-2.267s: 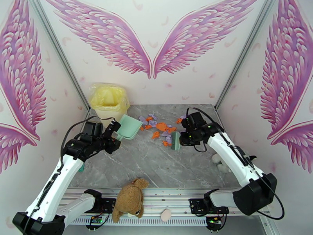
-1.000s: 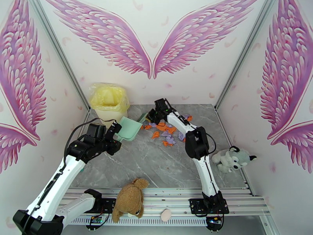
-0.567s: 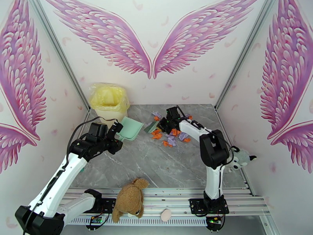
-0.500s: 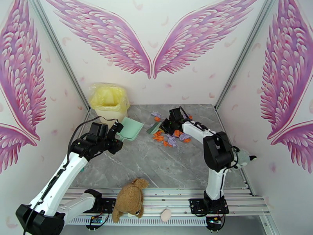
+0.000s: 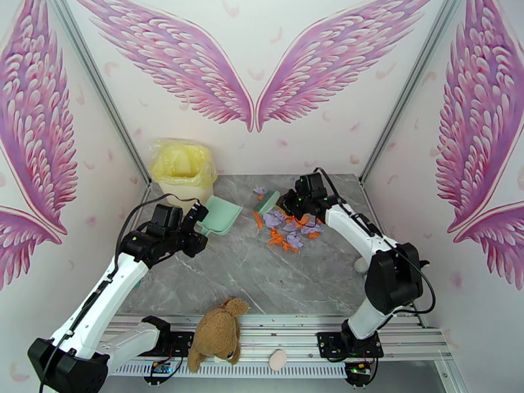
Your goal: Sweep away the paper scraps from the table
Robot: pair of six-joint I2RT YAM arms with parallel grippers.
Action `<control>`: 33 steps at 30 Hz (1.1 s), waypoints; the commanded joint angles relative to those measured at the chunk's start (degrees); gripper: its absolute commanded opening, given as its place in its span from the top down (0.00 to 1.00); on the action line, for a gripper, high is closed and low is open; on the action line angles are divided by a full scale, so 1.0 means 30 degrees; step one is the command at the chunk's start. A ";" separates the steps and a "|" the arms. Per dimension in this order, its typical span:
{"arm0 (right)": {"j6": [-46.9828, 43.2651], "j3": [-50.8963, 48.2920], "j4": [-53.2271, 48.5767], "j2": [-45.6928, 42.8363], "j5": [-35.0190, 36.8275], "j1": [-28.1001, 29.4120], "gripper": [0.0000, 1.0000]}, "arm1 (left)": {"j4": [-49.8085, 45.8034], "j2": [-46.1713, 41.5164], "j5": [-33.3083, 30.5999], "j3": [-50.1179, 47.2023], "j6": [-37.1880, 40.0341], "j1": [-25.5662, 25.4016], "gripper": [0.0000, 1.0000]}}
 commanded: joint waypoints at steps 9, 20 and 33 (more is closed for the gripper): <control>0.2524 1.4395 -0.2292 1.1639 0.1279 -0.0117 1.00 | 0.0072 -0.0590 0.0012 -0.0165 -0.0068 -0.0100 1.00; 0.3379 1.3219 -0.1063 1.3358 0.1704 0.0079 1.00 | 0.0210 -0.0104 0.0110 -0.0343 0.0328 -0.0043 1.00; 0.2463 0.0528 0.2776 0.6839 0.0050 -0.1413 1.00 | 0.0625 -0.0026 0.0443 -0.0805 0.0174 -0.0104 1.00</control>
